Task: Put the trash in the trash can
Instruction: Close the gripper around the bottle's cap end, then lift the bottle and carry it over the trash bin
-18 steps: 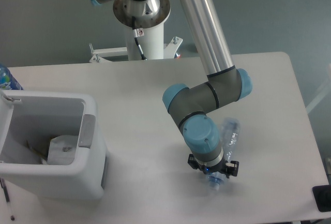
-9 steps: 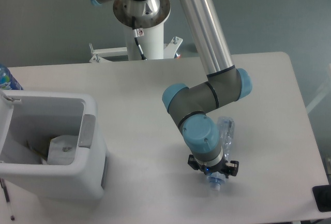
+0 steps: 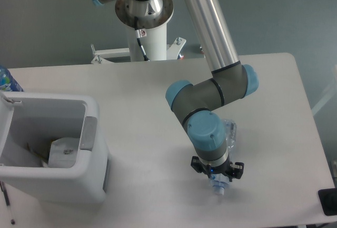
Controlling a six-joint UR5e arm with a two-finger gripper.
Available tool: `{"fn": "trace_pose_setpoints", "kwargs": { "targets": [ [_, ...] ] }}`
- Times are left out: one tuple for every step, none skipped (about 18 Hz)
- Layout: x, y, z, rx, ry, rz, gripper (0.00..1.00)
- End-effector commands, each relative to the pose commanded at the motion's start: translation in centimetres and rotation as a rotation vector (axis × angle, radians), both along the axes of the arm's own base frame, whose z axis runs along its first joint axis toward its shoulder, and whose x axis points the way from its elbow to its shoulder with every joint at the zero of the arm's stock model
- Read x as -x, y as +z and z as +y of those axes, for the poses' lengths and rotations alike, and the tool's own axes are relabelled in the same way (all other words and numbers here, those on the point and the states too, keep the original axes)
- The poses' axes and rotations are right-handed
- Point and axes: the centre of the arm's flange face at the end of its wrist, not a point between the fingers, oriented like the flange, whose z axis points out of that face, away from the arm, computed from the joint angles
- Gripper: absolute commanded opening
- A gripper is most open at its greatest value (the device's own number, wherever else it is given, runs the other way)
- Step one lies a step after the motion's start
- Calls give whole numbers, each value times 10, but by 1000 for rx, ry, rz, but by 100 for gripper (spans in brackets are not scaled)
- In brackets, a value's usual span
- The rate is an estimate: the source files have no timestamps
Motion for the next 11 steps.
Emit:
{"fn": "trace_pose_setpoints", "kwargs": {
  "targets": [
    [2, 3, -2, -4, 4, 2, 64],
    [3, 4, -3, -4, 6, 2, 64],
    [2, 4, -2, -11, 4, -3, 64],
    [3, 6, -2, -24, 2, -11, 64],
    [4, 9, -3, -43, 4, -21, 64],
    [6, 13, -5, -64, 7, -30, 64],
    [6, 18, -4, -88, 6, -40, 64],
    [7, 21, -6, -111, 12, -55, 64],
    [9, 25, -8, -134, 19, -65, 64],
    [9, 30, -8, -155, 21, -77, 64],
    [9, 33, -7, -176, 21, -86, 64]
  ]
}}
